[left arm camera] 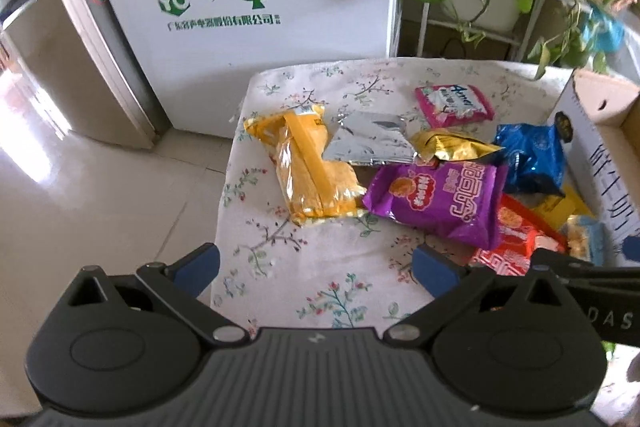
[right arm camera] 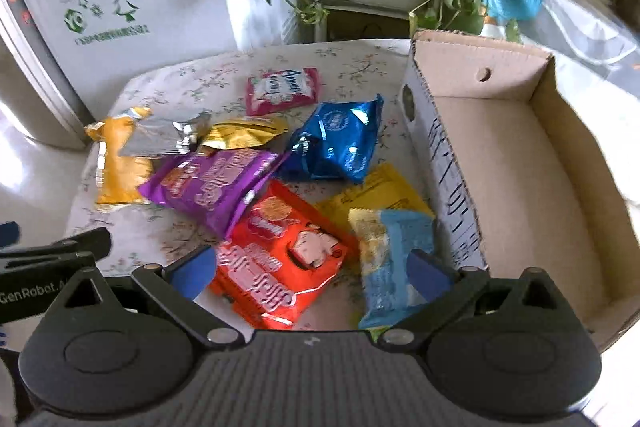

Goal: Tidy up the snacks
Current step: 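Hold both tools above the snack pile beside the cardboard box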

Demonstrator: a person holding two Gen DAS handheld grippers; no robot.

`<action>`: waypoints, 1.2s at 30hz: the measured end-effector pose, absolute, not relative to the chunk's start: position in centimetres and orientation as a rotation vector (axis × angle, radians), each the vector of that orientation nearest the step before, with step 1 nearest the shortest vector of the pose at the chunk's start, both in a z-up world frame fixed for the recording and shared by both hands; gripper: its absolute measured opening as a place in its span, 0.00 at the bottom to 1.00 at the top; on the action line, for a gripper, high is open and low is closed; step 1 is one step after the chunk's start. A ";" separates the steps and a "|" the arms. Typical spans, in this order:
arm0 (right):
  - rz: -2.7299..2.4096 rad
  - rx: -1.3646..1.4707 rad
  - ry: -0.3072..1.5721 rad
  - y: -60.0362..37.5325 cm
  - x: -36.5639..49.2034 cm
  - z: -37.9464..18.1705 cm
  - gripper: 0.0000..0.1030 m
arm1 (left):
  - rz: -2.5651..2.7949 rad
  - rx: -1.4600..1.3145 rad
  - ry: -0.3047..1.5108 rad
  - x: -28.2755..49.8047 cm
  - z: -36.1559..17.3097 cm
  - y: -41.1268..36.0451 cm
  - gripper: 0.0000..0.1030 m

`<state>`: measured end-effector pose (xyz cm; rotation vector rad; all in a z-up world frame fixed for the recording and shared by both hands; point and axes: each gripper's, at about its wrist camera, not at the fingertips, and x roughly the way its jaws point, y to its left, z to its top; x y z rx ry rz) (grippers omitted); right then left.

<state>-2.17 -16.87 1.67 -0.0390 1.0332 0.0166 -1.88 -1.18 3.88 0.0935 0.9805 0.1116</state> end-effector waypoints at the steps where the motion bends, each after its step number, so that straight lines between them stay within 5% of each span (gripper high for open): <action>1: 0.016 -0.038 1.032 -16.8 -2.0 1.7 1.00 | 0.115 0.110 0.976 -1.7 3.9 -1.3 0.99; 36: -0.023 -0.011 1.024 -16.5 -1.3 1.4 1.00 | 0.163 0.086 0.981 -1.2 3.7 -1.4 0.96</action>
